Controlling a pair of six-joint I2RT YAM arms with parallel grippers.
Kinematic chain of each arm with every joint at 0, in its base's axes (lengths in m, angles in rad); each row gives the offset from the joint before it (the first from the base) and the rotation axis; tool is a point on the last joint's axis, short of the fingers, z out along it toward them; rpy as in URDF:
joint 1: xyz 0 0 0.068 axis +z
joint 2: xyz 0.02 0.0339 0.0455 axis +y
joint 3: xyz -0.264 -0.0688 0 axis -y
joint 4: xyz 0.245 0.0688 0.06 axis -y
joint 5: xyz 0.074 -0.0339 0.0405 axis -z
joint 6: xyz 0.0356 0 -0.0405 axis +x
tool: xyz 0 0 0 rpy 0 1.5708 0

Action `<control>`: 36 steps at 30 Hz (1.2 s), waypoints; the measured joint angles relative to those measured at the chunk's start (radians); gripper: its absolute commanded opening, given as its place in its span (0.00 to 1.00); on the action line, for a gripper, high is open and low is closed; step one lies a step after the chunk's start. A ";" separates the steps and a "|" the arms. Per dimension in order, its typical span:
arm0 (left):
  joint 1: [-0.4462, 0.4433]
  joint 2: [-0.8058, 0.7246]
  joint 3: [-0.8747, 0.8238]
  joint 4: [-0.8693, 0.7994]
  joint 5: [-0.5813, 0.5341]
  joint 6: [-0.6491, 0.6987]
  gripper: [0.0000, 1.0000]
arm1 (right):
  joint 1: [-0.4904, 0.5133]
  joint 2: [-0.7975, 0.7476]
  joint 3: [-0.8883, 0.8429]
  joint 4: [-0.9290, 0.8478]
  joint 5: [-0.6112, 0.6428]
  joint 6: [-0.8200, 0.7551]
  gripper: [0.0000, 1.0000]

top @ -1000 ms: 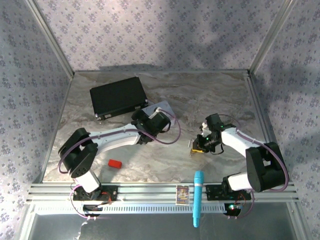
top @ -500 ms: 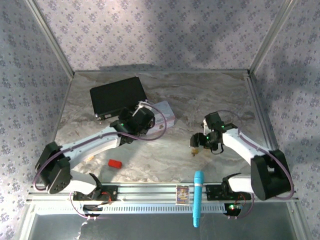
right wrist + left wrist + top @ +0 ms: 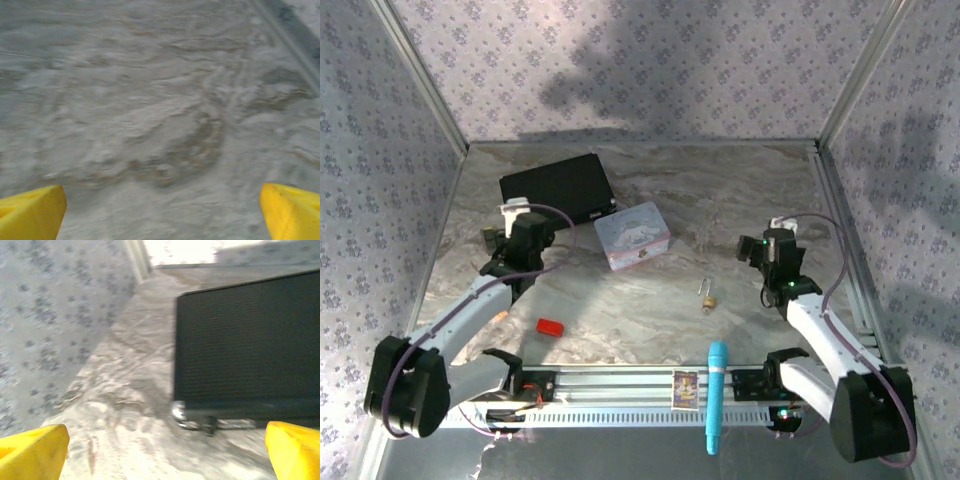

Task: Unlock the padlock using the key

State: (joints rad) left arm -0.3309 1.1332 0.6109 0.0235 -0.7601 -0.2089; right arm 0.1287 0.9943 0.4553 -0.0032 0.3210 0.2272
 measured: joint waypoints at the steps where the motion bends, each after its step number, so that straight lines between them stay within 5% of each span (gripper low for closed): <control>1: 0.034 0.027 -0.012 0.037 -0.001 0.003 1.00 | -0.029 0.022 -0.007 0.032 0.007 -0.021 0.99; 7: 0.195 0.270 -0.080 0.265 0.068 0.019 1.00 | -0.172 0.210 -0.060 0.328 0.000 -0.115 0.98; 14: 0.309 0.338 -0.137 0.480 0.248 0.057 1.00 | -0.201 0.337 -0.061 0.471 -0.072 -0.166 0.98; 23: 0.331 0.391 -0.208 0.718 0.477 0.128 1.00 | -0.209 0.404 -0.068 0.663 -0.208 -0.172 0.99; 36: 0.329 0.394 -0.209 0.768 0.567 0.149 1.00 | -0.148 0.525 -0.070 0.769 -0.225 -0.226 0.99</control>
State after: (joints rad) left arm -0.0017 1.5272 0.4023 0.7910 -0.1932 -0.0601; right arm -0.0196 1.5188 0.3851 0.7654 0.0963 0.0013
